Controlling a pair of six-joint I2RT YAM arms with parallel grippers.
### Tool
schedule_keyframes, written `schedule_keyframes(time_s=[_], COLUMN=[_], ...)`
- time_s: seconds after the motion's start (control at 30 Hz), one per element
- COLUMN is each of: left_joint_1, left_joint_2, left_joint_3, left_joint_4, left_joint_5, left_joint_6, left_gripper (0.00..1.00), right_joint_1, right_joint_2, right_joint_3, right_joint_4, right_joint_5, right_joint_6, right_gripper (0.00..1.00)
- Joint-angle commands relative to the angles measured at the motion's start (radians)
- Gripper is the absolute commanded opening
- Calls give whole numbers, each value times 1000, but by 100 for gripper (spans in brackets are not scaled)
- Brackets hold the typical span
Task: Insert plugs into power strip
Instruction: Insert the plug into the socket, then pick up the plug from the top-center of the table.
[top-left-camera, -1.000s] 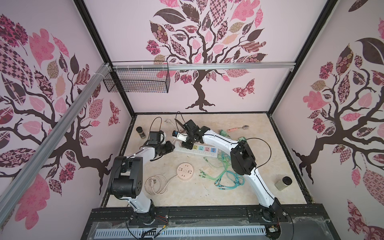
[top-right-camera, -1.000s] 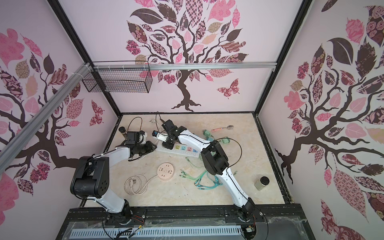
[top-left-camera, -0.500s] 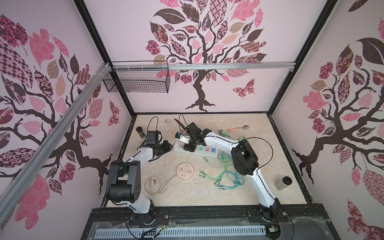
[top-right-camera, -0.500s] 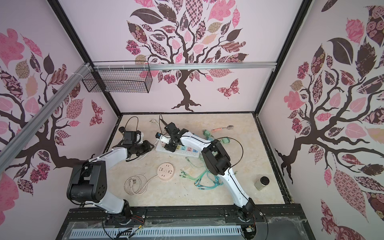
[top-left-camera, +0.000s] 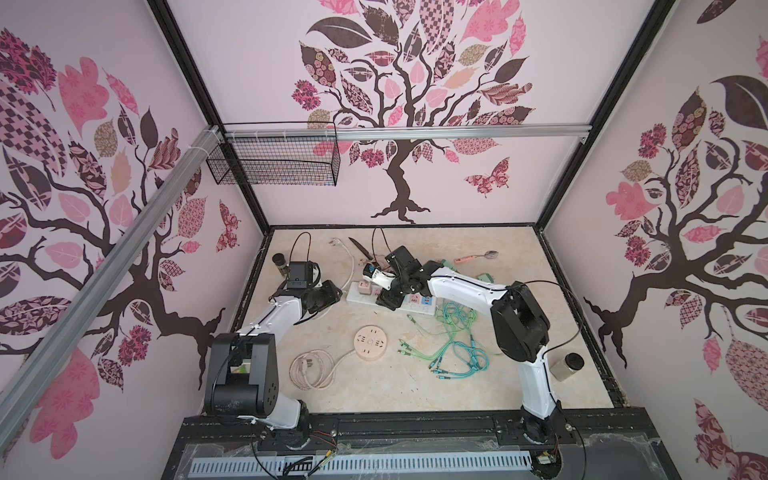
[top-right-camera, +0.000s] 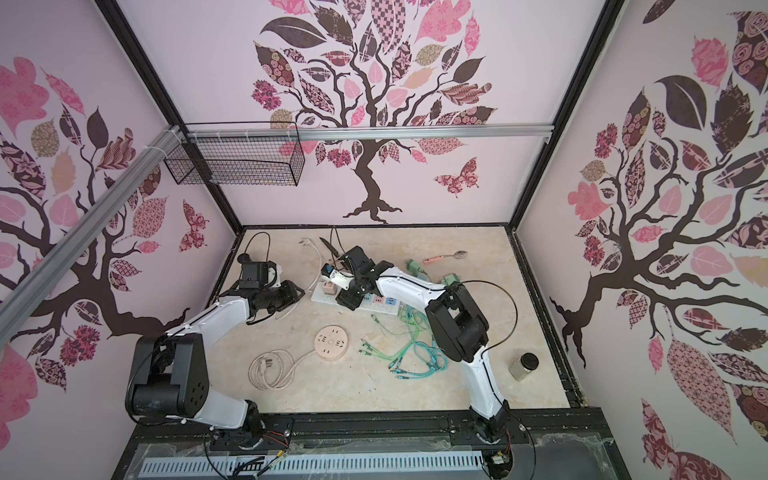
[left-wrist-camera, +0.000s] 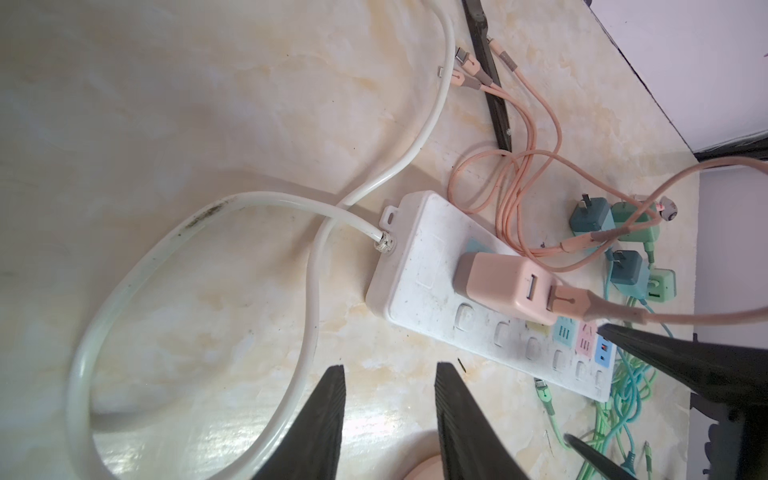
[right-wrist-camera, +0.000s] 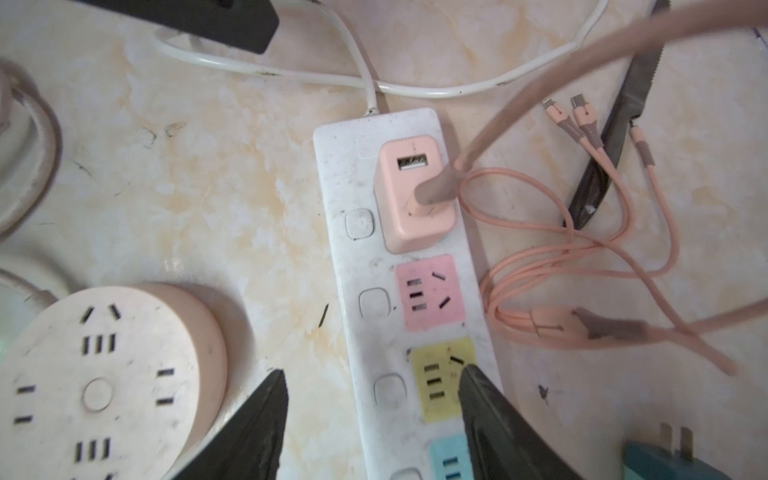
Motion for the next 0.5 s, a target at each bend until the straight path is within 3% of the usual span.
schedule_keyframes(time_s=[0.0,0.3,0.47], left_joint_1=[6,6,7], left_joint_2=[-38,-120,-176], left_joint_3=[35,45,62], left_joint_4=[-46,-117,-179], left_joint_5=[-9,3,8], left_joint_6=[1,5,31], left_gripper=[44,52,54], right_joint_1=[-19,-88,-115], right_joint_2=[-126,-381,-485], right_joint_3=[-78,-339,-422], right_joint_4=[44,167,204], right_joint_5=[-31,-93,-49], right_joint_6=[53,184,235], right_gripper=[70,73,75])
